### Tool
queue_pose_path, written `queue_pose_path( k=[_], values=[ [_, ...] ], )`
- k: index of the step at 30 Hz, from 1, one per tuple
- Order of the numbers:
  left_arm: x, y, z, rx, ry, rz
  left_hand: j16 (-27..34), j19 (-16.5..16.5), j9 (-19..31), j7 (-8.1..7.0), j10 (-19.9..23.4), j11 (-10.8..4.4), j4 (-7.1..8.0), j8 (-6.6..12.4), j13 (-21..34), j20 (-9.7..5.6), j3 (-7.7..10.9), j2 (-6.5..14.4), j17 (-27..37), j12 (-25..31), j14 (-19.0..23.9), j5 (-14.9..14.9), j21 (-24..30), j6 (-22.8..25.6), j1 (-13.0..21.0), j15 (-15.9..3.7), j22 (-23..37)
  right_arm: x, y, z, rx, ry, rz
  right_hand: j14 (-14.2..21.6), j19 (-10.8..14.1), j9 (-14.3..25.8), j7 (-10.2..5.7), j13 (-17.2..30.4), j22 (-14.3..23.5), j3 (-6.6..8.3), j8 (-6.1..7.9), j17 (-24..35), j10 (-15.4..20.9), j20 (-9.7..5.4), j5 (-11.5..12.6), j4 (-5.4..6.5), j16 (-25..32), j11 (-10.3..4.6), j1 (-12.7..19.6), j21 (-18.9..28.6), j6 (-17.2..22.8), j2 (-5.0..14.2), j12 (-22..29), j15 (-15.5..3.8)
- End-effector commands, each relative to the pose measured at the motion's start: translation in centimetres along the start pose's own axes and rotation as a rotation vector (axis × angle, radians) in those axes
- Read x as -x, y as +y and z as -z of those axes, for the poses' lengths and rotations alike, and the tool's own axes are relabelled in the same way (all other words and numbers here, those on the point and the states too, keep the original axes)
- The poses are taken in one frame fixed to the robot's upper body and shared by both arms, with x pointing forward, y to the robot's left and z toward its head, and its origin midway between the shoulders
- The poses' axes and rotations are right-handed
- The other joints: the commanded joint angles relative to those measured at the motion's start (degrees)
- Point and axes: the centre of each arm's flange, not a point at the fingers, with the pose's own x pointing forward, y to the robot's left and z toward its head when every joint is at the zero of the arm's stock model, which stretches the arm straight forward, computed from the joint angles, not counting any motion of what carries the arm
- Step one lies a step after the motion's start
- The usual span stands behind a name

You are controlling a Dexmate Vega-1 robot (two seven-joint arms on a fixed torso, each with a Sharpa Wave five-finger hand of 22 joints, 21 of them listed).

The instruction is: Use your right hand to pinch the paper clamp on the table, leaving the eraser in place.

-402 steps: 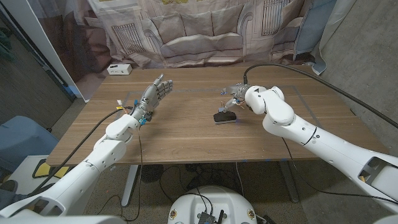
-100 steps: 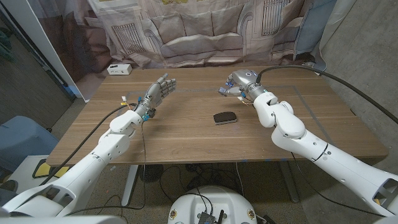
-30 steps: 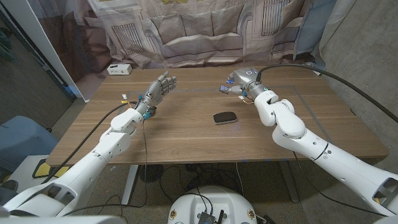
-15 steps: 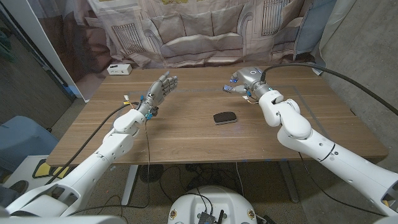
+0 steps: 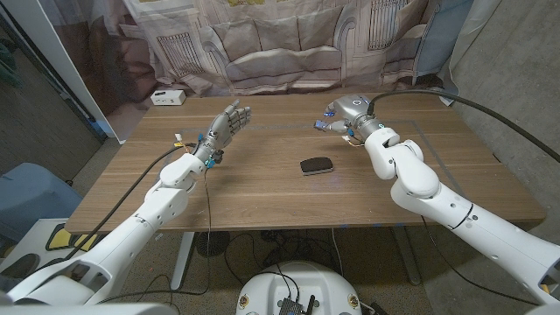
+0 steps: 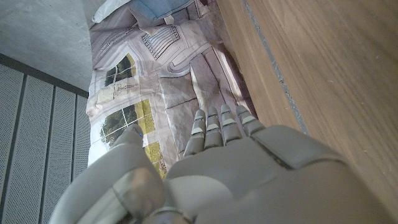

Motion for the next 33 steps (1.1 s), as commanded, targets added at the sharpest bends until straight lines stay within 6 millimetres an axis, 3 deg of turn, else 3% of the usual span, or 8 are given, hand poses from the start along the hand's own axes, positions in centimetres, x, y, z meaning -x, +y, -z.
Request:
queue_pose_path(
  k=[1, 33],
  values=[
    [0.5, 0.0, -0.5, -0.018, 0.001, -0.020, 0.10, -0.45, 0.18, 0.13, 0.43, -0.07, -0.03, 0.00, 0.19, 0.19, 0.63, -0.47, 0.07, 0.00, 0.32, 0.08, 0.28, 0.51, 0.00, -0.13, 0.02, -0.1, 0.4, 0.2, 0.005, -0.014, -0.021, -0.40, -0.37, 0.36, -4.50, 0.11, 0.16, -0.42, -0.33, 0.19, -0.84, -0.04, 0.19, -0.04, -0.02, 0.15, -0.60, -0.13, 3.91, 0.31, -0.14, -1.97],
    [0.1, 0.9, -0.6, -0.008, 0.006, -0.019, 0.04, -0.42, 0.18, 0.01, 0.43, 0.00, -0.16, -0.03, 0.19, 0.19, 1.04, -0.52, 0.06, -0.02, 0.23, 0.09, 0.29, 0.46, -0.08, -0.19, 0.02, -1.4, 0.3, -0.4, 0.082, -0.017, -0.100, -2.80, -1.06, 0.19, -4.42, -0.13, 0.20, -1.62, -2.19, 0.26, -4.88, 0.01, 0.39, -0.02, -0.57, 0.61, -2.65, 0.07, 0.42, -0.69, -0.31, -1.63]
  ],
)
